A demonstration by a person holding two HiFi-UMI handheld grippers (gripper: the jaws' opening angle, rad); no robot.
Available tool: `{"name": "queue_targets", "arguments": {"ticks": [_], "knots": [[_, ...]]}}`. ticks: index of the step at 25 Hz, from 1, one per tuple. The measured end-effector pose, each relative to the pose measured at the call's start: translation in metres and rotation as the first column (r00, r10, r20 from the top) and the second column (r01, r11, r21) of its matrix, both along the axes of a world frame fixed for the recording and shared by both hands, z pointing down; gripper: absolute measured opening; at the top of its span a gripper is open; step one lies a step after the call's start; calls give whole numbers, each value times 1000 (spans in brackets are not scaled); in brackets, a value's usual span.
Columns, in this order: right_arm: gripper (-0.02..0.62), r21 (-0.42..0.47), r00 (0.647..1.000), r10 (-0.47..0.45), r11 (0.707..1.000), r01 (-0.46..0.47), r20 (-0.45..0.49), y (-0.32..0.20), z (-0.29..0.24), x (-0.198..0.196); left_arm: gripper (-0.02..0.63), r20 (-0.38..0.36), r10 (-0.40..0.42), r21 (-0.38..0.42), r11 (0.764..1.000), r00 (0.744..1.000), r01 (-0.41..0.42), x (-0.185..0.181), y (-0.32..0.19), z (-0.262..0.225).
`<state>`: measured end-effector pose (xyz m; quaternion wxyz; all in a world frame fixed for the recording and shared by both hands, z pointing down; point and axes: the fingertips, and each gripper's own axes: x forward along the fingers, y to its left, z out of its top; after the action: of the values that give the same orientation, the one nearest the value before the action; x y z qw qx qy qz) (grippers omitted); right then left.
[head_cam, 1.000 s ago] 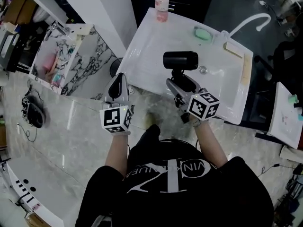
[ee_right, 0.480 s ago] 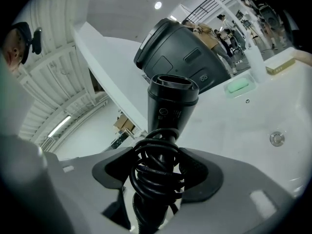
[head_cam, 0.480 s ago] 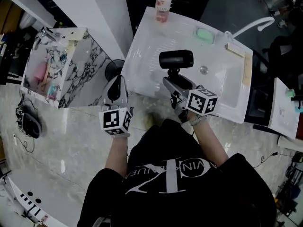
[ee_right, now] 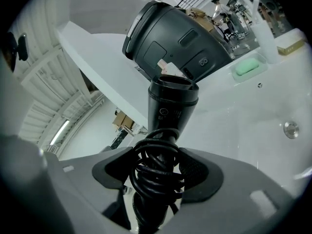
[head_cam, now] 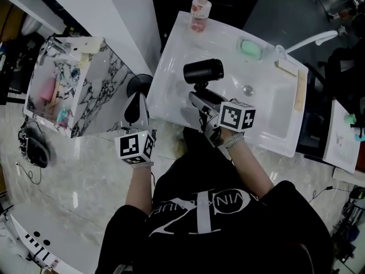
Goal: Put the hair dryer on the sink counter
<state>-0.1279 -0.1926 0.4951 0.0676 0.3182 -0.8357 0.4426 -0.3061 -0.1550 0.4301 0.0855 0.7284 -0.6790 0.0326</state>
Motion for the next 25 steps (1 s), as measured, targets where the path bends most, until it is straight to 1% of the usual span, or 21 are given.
{"name": "queue_targets", "arguments": {"ticks": [3, 5, 9, 14, 19, 25], "knots": [[307, -30, 1000, -23, 999, 22, -10, -14, 7, -8, 0, 5, -7, 7, 1000, 1000, 7, -6, -17, -4], [307, -48, 1000, -29, 998, 29, 4, -24, 8, -13, 0, 4, -14, 11, 1000, 1000, 14, -9, -29, -6], [307, -79, 1000, -20, 997, 22, 23, -45, 12, -15, 0, -7, -1, 3, 1000, 1000, 1, -2, -51, -4], [307, -105, 995, 72, 992, -65, 65, -84, 15, -2, 0, -15, 14, -20, 1000, 1000, -14, 7, -75, 4], [306, -130, 976, 188, 976, -173, 115, -125, 22, 16, 0, -19, 24, -34, 999, 1000, -24, 13, -92, 9], [305, -156, 954, 257, 960, -233, 155, -163, 31, 28, 0, -25, 48, -42, 998, 999, -49, 27, -115, 13]]}}
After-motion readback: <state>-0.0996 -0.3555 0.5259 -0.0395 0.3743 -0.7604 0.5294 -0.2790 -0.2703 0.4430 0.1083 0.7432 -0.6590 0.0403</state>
